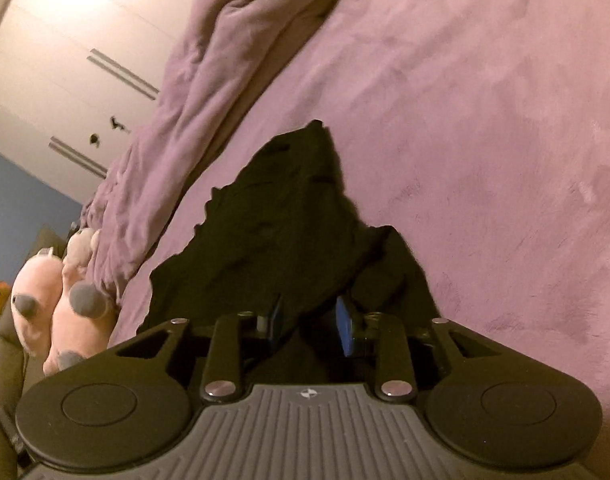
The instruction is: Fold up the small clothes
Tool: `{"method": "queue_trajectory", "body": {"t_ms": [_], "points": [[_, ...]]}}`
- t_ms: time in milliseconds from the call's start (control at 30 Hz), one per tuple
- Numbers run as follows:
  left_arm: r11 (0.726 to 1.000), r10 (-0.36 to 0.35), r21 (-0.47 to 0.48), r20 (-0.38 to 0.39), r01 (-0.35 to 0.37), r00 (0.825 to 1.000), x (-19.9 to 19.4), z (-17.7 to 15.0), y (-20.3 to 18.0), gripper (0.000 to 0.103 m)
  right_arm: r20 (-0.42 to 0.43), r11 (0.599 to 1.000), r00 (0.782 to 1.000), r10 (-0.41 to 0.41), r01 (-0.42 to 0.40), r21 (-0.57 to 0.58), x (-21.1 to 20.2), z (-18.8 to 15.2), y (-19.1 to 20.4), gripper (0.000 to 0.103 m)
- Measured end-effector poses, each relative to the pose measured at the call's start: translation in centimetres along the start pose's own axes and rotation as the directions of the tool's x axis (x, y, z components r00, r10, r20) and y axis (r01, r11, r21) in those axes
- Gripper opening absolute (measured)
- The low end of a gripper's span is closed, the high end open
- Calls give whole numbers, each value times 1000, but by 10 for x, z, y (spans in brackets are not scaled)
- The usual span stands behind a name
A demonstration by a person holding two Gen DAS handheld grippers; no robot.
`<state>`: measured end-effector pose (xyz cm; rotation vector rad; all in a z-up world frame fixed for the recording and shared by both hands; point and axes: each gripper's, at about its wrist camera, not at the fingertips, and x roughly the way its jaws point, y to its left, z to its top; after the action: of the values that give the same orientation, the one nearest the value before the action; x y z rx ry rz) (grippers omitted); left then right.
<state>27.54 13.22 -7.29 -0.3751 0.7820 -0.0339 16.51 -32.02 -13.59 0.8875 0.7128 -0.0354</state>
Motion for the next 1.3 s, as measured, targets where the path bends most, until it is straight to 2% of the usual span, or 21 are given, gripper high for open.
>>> {"method": "queue_trajectory", "body": {"t_ms": [100,133,167,233,267,333,367,467,567,633,700,767,833,900,967,1067,1133,1200,1300], "points": [[1000,-14,-5,16,14,1000,-4,4,0,6,21,998,1000,4,-5,56,11,8,0,25],[1000,-17,-7,24,17,1000,-4,6,0,6,23,998,1000,2,-4,61,14,8,1,16],[1000,-27,-7,33,28,999,-5,7,0,6,24,998,1000,-2,1,55,18,11,2,3],[999,-50,3,54,50,997,-6,7,0,6,62,1000,998,-4,3,21,16,14,5,3],[999,-45,16,56,44,997,-4,6,-1,6,116,1000,993,-8,9,-6,8,13,5,3],[999,-21,33,25,21,999,7,0,2,6,184,996,982,-35,50,-78,-2,9,6,3],[999,1,36,-8,-1,1000,15,-4,4,6,179,992,982,-50,70,-108,-2,7,5,5],[999,24,30,-74,-22,997,27,-14,13,7,88,979,992,-95,109,-171,-5,1,0,7],[1000,-19,-17,-78,17,997,28,-16,23,7,133,967,986,-98,126,-221,-27,3,7,21],[999,-36,-44,-89,32,995,31,-13,26,9,175,954,981,-81,127,-273,-34,8,19,21],[997,-55,-58,-96,50,994,34,-9,27,9,169,934,983,-69,123,-335,-25,15,38,21],[996,-78,-59,-106,72,991,37,-8,25,8,132,901,987,-95,141,-409,0,20,58,21],[998,-63,-23,-97,61,993,39,-5,20,7,92,858,985,-147,174,-483,30,22,74,21],[999,-40,22,-75,41,996,38,-4,14,6,76,802,981,-178,190,-566,60,17,89,18],[998,-33,45,-67,36,997,40,-1,12,6,79,730,972,-221,219,-647,87,12,99,16],[998,-1,64,-42,4,999,42,3,11,6,155,614,951,-267,292,-734,109,3,105,10],[998,21,53,-36,-19,999,45,4,12,6,247,527,923,-296,373,-764,118,0,107,10],[999,16,37,-54,-14,998,46,3,14,7,277,505,912,-301,399,-765,121,3,105,10],[1000,-21,21,-92,23,996,40,-2,16,11,263,529,918,-297,387,-755,120,5,106,10]]}}
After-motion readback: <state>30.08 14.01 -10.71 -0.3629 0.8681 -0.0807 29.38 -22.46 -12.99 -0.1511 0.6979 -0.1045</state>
